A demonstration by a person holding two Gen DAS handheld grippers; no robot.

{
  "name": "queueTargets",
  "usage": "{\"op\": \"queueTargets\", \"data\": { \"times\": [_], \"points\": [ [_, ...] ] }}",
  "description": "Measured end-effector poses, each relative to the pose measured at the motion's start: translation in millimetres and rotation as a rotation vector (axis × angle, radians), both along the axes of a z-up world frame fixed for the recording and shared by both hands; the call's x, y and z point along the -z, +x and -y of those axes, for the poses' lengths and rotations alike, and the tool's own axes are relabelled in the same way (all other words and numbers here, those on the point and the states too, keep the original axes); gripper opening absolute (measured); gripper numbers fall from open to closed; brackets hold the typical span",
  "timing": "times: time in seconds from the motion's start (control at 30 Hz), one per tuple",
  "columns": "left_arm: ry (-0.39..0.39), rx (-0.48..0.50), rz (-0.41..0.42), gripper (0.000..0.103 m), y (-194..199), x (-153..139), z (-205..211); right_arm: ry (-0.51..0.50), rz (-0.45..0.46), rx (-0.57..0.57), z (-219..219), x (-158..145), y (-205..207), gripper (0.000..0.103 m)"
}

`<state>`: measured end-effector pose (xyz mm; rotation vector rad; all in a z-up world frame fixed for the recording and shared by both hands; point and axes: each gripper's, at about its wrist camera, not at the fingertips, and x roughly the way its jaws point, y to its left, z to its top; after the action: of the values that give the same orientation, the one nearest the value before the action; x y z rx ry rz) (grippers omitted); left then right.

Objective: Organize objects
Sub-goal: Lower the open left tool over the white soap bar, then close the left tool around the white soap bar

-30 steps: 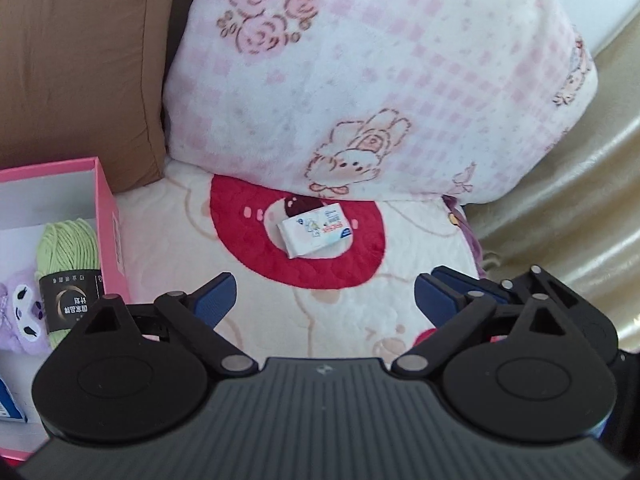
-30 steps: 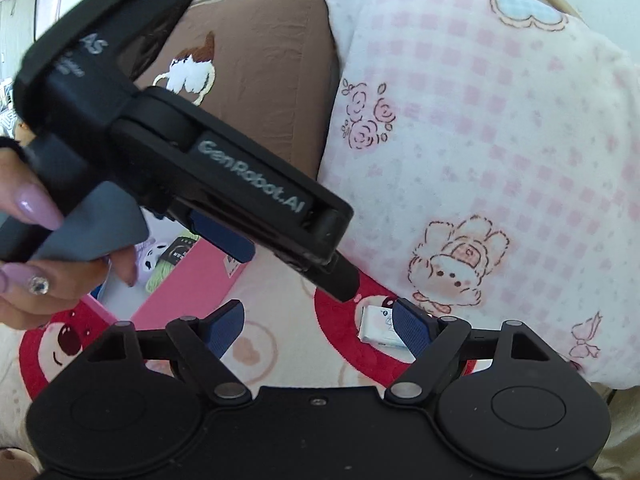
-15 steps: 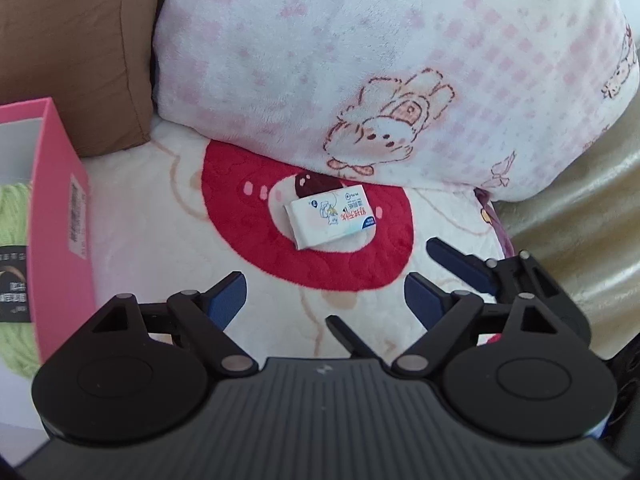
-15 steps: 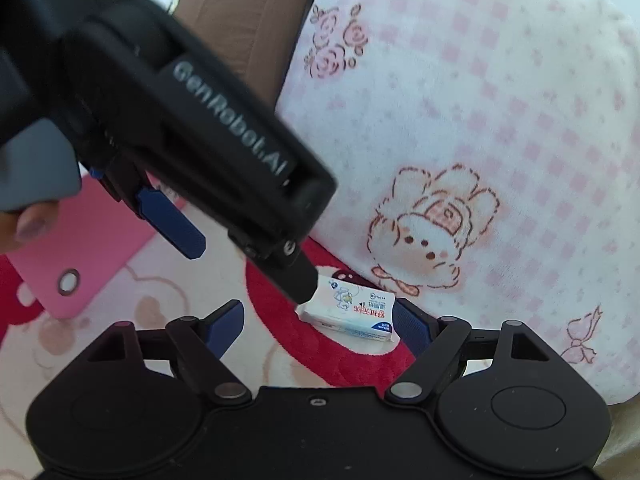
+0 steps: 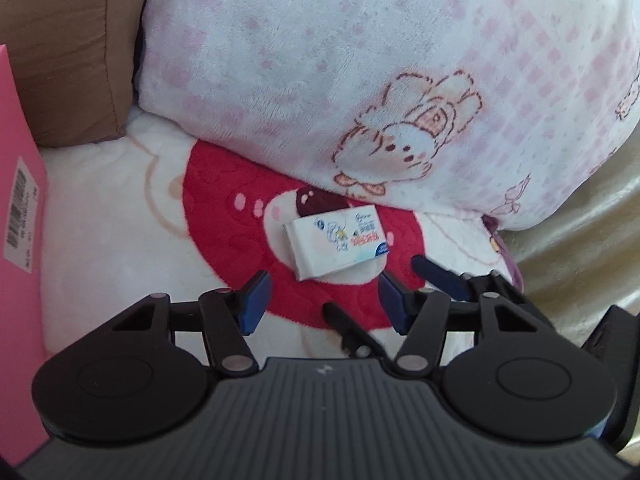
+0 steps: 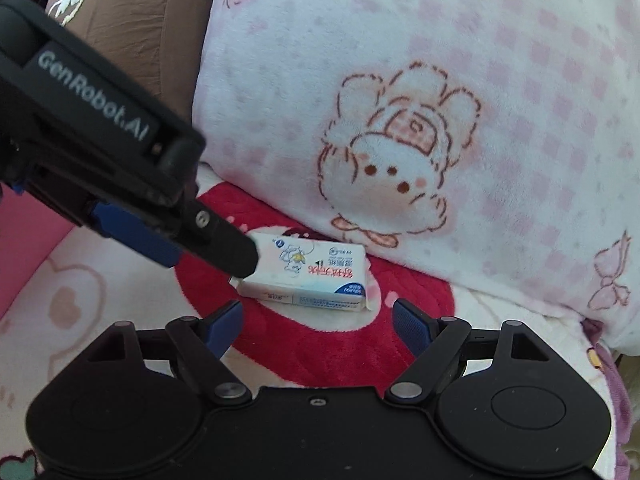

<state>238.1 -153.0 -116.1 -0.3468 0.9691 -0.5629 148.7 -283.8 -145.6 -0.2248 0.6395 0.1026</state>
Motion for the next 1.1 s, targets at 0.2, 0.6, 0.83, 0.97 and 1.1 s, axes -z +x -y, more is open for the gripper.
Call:
{"op": "queueTargets", "data": {
  "times": [0.2,0.6,0.83,0.97,1.1],
  "points": [
    [0.009,-0.032,0.015,0.050,10.5,12.2,8.5,-0.061,-0.004,-0.051,-6.6,10.0,11.0,0.084],
    [-0.006,-0.004,0.019,0.026,16.0,35.5,13.1,0.022,-0.005,-0.057,4.8,16.2,18.6,0.090],
    [-0.010,0.007,0.042,0.025,14.6,35.7,14.8,0.038,0.016,-0.097,0.6,13.1,13.5,0.090],
    [-0.022,0.013,0.035,0.025,12.4,35.2,11.1,0.099,-0.001,-0.093,4.4,9.9,13.2,0.090],
    [0.019,0.027,-0.003,0.026,7.3,34.6,12.2,0.095,-0.029,-0.108,-0.4,7.3,12.7,0.090]
  ]
}}
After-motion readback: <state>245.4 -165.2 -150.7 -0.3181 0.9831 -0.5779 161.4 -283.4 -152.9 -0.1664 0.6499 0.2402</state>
